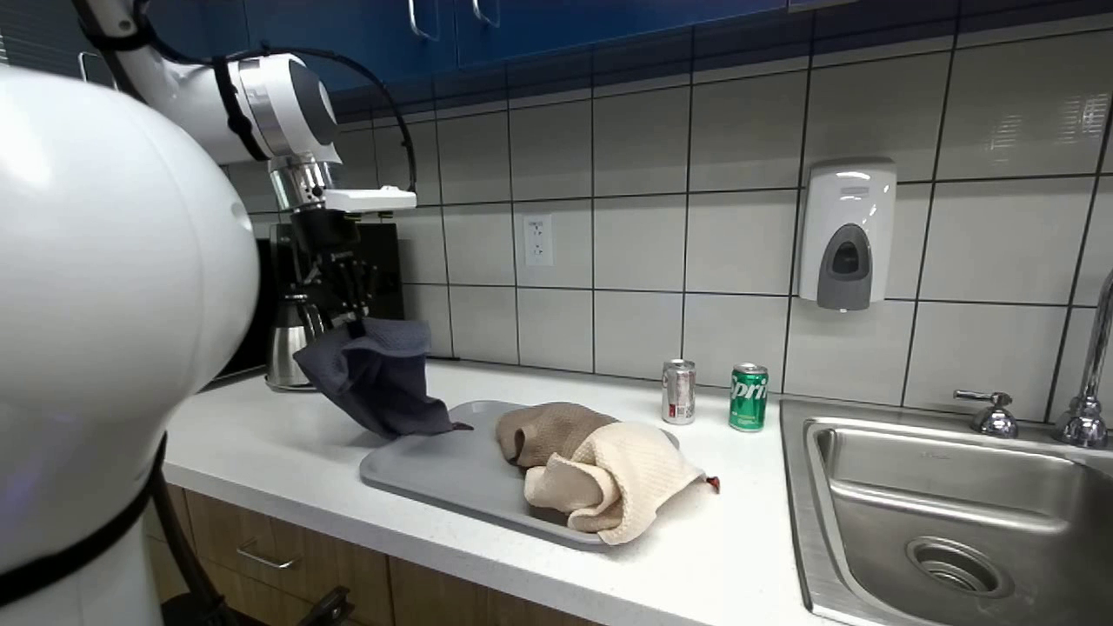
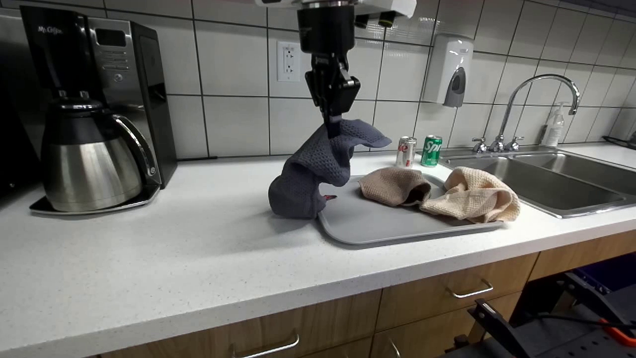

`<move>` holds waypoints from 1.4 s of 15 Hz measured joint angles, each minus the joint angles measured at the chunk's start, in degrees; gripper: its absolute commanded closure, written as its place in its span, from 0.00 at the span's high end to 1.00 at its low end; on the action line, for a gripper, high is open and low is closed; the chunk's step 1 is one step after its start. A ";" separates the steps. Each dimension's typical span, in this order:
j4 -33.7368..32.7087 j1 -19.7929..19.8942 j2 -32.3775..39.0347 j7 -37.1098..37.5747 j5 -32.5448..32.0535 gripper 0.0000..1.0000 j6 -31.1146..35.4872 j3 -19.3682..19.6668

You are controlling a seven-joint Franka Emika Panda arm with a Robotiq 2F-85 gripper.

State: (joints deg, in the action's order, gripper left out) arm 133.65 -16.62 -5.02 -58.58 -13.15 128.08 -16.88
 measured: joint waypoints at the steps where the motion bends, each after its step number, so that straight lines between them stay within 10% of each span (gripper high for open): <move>1: 0.17 0.00 -0.70 0.16 -0.13 0.01 -0.53 0.17; 21: 11.26 1.03 -9.28 3.21 -0.28 0.01 -1.85 7.63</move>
State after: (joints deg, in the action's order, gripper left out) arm 144.90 -15.59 -14.31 -55.37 -13.43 126.23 -9.25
